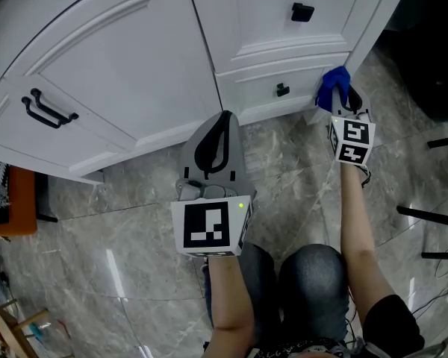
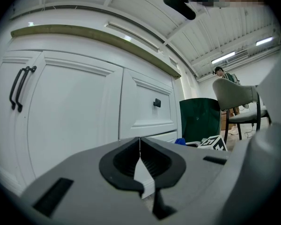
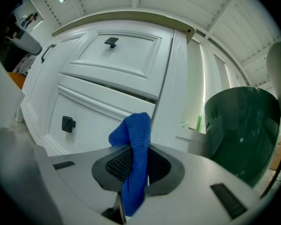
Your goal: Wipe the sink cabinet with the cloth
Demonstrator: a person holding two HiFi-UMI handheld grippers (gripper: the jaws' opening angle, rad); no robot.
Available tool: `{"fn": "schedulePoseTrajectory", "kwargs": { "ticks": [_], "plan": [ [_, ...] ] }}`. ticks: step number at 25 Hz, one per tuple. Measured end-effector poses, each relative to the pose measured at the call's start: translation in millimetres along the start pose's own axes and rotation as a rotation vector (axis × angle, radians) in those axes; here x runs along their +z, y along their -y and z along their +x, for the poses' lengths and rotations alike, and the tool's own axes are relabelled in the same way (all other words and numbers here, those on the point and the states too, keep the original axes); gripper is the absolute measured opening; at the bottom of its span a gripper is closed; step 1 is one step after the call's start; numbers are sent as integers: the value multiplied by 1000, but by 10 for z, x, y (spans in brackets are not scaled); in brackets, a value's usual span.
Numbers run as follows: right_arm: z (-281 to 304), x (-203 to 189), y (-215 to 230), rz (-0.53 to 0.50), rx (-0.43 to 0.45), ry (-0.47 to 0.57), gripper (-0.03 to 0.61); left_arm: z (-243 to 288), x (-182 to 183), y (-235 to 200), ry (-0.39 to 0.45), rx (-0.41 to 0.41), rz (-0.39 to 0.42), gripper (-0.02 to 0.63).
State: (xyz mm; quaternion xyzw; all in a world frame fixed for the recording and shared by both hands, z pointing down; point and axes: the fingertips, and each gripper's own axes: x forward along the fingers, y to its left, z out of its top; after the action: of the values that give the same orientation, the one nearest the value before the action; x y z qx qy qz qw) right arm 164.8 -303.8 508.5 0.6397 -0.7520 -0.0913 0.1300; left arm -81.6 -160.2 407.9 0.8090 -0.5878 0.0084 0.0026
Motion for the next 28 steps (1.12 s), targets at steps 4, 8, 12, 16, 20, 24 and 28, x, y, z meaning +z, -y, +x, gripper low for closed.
{"fn": "schedulePoseTrajectory", "kwargs": {
  "ticks": [4, 8, 12, 16, 20, 24, 28],
  "plan": [
    [-140, 25, -156, 100, 54, 17, 60, -46, 51, 1, 5, 11, 7, 6],
    [-454, -22, -855, 147, 231, 41, 60, -87, 114, 0, 14, 18, 8, 6],
    [-609, 86, -1770, 113, 471, 64, 60, -119, 129, -40, 19, 26, 6, 6],
    [-627, 327, -2391, 94, 660, 100, 60, -145, 123, -88, 24, 39, -6, 6],
    [-471, 394, -2705, 64, 691, 96, 60, -173, 120, -163, 30, 48, -15, 6],
    [-265, 216, -2744, 10, 635, 60, 60, -197, 105, -218, 34, 53, -30, 6],
    [-256, 235, -2731, 0, 620, 83, 60, -189, 81, -283, 36, 56, -41, 6]
  ]
}}
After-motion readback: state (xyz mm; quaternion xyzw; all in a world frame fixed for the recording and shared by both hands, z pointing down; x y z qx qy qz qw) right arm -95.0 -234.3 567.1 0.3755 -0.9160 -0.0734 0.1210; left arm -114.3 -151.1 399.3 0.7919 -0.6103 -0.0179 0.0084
